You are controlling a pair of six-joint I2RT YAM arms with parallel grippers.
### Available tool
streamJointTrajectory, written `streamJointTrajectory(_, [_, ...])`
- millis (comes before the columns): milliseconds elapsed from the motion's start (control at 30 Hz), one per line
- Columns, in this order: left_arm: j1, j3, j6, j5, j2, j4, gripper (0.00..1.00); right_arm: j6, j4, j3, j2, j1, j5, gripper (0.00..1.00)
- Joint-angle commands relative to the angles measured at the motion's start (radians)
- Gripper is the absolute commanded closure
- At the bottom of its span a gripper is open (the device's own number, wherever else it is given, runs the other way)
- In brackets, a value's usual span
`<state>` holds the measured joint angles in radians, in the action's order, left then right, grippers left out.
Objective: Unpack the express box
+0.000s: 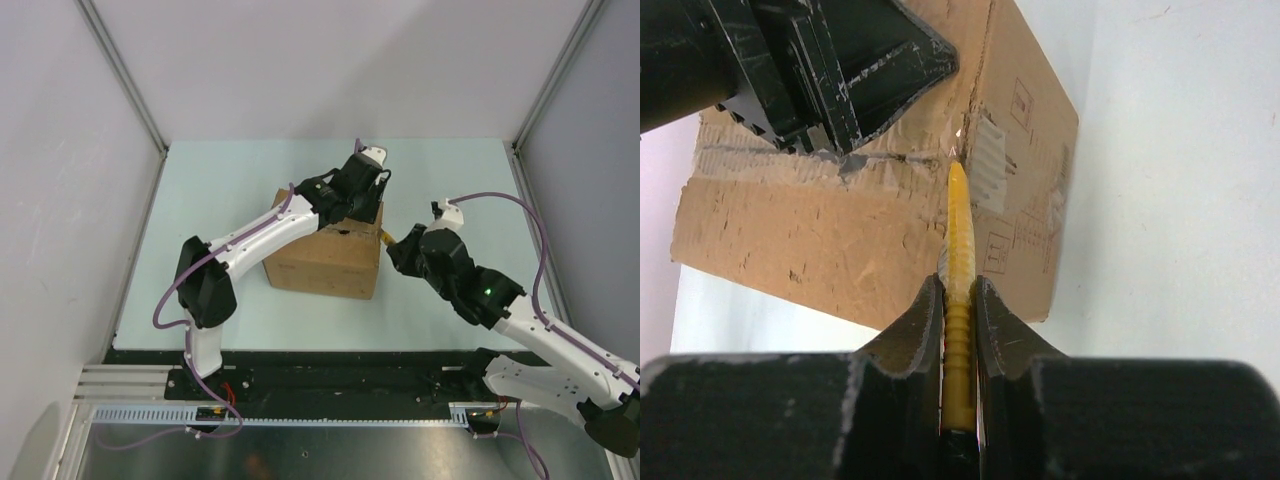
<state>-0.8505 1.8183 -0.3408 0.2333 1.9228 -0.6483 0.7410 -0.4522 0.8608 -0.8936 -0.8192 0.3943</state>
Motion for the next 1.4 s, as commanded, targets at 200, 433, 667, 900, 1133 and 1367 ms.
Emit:
streamJointTrajectory(200, [0.002, -0.074, -0.047, -0.035, 0.087, -0.132, 0.47, 0.017, -0.194, 0.023, -0.002, -0.032, -0.164, 1.0])
streamJointTrajectory(433, [0.002, -0.067, -0.041, -0.042, 0.09, -0.132, 0.46, 0.032, -0.235, 0.023, 0.036, -0.017, -0.209, 1.0])
streamJointTrajectory(667, [0.002, -0.045, -0.037, -0.051, 0.087, -0.134, 0.46, 0.037, -0.224, 0.023, 0.097, 0.034, -0.282, 1.0])
streamJointTrajectory(900, [0.004, 0.041, -0.009, -0.072, 0.042, -0.134, 0.34, 0.031, -0.189, 0.033, 0.142, 0.123, -0.316, 1.0])
streamJointTrajectory(1133, [0.019, 0.194, 0.032, -0.124, -0.04, -0.132, 0.1, -0.038, -0.138, 0.078, 0.156, 0.27, -0.435, 1.0])
streamJointTrajectory(1367, [0.151, 0.265, 0.042, -0.631, -0.128, -0.126, 0.03, -0.138, 0.045, 0.107, 0.15, 0.436, -0.837, 1.0])
